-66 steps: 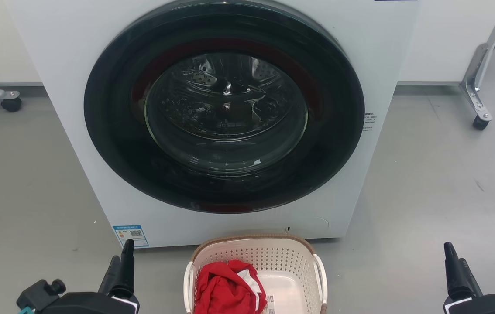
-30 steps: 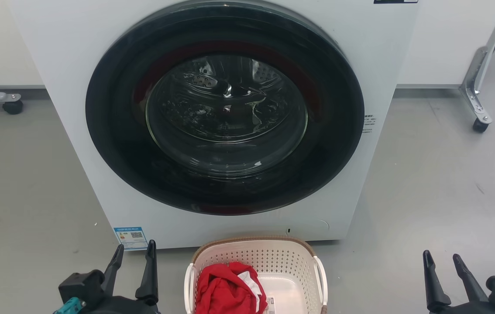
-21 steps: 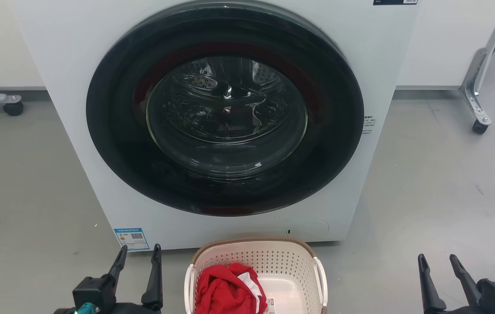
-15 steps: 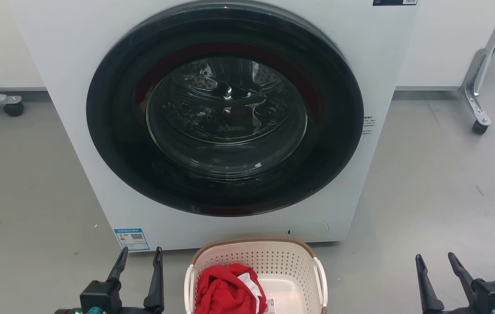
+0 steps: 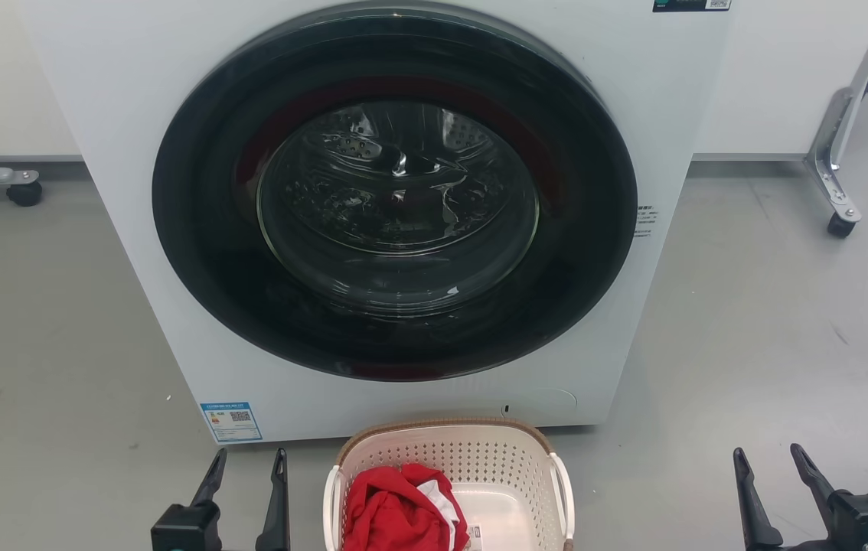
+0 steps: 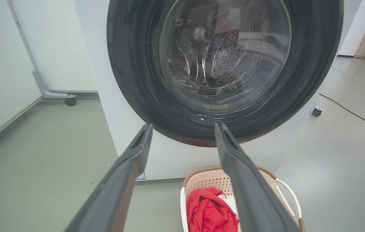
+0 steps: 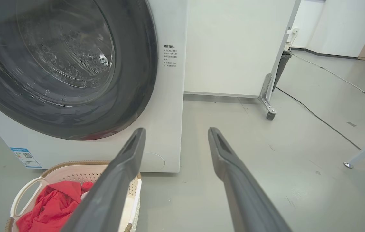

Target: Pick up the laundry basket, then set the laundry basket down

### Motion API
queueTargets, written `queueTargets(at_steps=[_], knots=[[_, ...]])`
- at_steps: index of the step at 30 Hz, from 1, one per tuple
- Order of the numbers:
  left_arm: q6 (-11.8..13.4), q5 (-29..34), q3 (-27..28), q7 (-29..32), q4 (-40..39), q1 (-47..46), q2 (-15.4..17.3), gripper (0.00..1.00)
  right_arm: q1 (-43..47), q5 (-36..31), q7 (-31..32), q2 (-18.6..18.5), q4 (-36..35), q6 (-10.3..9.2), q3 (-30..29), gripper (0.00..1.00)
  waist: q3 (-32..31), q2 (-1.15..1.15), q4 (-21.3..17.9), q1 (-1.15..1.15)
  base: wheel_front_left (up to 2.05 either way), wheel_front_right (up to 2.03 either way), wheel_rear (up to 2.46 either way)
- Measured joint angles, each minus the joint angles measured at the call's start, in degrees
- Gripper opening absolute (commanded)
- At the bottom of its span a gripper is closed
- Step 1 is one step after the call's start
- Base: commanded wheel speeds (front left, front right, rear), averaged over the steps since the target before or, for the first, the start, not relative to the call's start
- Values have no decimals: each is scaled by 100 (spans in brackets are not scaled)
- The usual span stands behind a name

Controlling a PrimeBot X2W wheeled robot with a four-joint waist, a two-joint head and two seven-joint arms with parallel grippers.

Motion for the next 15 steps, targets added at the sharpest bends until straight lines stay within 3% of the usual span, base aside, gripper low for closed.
queueTargets(at_steps=[15], knots=[[0, 78, 77, 0, 157, 2, -67, 100, 0, -24, -1, 7, 19, 27, -23, 100, -6, 0, 21, 0, 0, 0, 0]])
